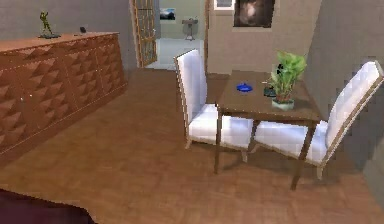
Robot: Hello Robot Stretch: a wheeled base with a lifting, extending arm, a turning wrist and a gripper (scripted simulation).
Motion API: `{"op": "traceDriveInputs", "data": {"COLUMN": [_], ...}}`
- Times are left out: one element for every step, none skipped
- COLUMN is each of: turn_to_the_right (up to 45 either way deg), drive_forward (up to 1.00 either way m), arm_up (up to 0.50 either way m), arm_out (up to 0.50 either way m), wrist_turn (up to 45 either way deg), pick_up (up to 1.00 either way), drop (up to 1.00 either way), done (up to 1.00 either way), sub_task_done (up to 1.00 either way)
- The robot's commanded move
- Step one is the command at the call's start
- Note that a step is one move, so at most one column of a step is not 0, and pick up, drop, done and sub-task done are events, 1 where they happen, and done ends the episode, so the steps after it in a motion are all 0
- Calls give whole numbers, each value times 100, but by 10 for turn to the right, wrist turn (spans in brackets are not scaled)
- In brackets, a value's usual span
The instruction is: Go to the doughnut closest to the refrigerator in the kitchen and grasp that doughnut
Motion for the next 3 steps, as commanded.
{"op": "traceDriveInputs", "data": {"turn_to_the_right": [0,-300,0], "drive_forward": [80,0,100], "arm_up": [0,0,0], "arm_out": [0,0,0], "wrist_turn": [0,0,0], "pick_up": [0,0,0], "drop": [0,0,0], "done": [0,0,0], "sub_task_done": [0,0,0]}}
